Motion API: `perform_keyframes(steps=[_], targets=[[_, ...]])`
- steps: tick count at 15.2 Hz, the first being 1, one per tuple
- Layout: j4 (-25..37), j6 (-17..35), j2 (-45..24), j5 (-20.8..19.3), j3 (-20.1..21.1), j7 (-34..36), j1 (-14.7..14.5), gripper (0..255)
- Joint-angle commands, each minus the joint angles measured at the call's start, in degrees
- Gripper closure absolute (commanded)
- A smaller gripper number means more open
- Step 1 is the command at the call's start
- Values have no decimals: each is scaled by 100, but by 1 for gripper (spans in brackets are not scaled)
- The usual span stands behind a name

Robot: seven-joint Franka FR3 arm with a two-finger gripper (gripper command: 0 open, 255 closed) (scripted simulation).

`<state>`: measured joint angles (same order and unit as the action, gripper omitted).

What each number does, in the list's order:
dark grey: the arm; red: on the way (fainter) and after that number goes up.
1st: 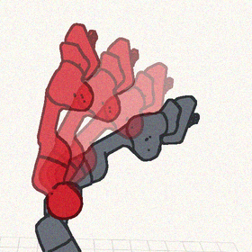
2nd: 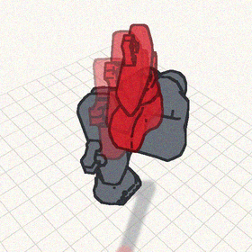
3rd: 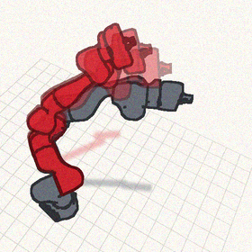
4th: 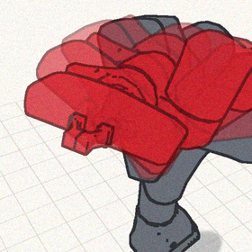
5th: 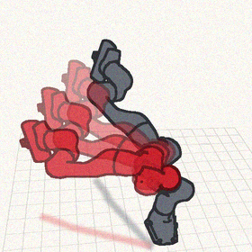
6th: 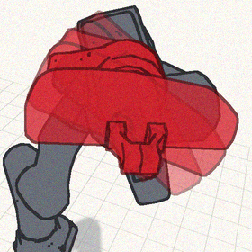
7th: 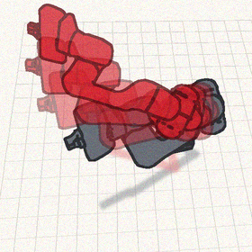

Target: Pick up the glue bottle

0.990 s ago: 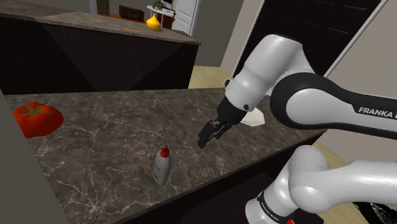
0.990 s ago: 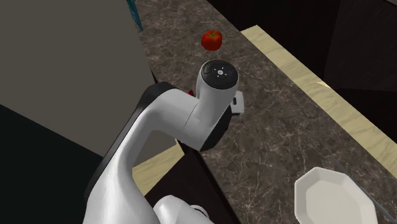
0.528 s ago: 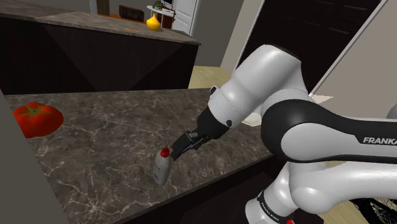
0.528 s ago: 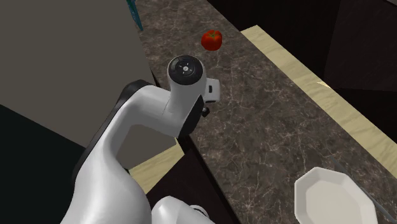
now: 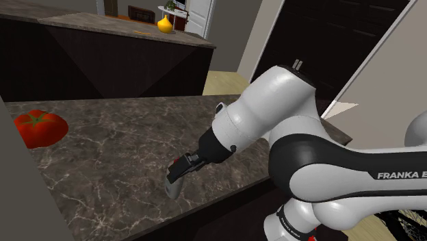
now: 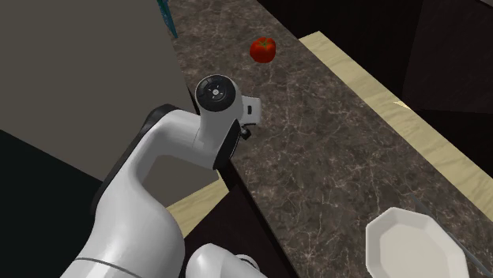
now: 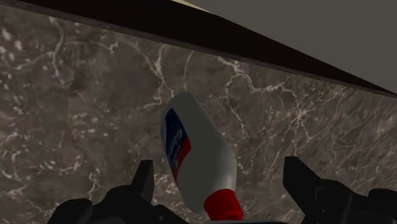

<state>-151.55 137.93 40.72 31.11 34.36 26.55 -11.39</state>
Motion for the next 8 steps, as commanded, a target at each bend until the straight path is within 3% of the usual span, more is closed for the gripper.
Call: perform_keyframes(steps=[1,4,5,8], targets=[[-101,179,-71,59,68,-10,-21,0],[-182,325,-137,105,116,-29,-34,0],[-180,325,-139,104,116,-30,-32,255],[-181,323,-137,104,115,-30,-33,255]])
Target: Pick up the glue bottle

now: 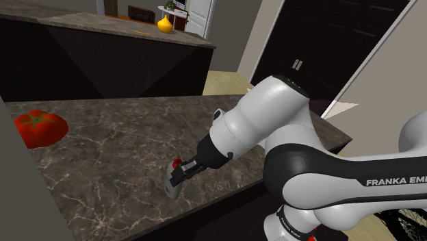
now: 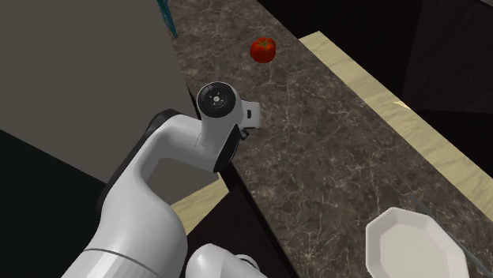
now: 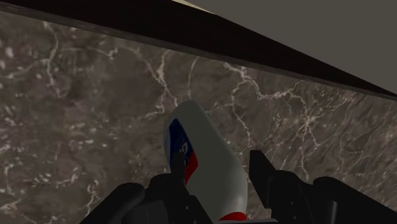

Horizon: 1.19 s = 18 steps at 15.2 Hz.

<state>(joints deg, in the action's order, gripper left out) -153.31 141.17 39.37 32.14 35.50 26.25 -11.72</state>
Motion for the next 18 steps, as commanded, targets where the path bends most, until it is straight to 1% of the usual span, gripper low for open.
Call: perform_keyframes(steps=[1,6,18], targets=[[-4,1,-4,1,1,-1,1,255],[-6,1,-3,2,2,1,-1,255],[682,-1041,360,-335,-340,133,119,255]])
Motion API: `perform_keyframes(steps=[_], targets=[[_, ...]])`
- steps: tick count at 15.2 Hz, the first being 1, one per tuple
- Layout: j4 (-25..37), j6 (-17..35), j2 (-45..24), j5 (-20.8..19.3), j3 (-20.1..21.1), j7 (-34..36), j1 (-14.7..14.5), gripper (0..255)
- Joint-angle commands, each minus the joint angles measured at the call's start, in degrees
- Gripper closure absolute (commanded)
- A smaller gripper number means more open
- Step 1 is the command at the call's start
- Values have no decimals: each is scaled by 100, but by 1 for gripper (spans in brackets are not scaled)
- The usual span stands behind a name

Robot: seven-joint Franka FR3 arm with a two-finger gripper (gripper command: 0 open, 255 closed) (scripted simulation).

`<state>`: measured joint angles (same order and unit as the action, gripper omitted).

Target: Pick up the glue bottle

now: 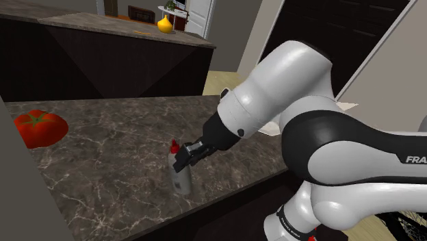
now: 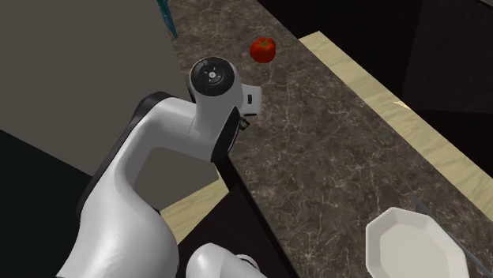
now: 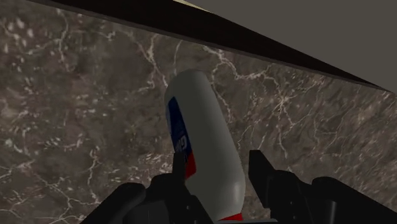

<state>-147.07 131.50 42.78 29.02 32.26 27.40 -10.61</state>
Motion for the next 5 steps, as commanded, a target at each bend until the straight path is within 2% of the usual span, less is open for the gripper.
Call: perform_keyframes(steps=[1,5], targets=[[123,-155,36,-49,-42,29,19,255],[265,-326,66,-105,-96,51,43,255]])
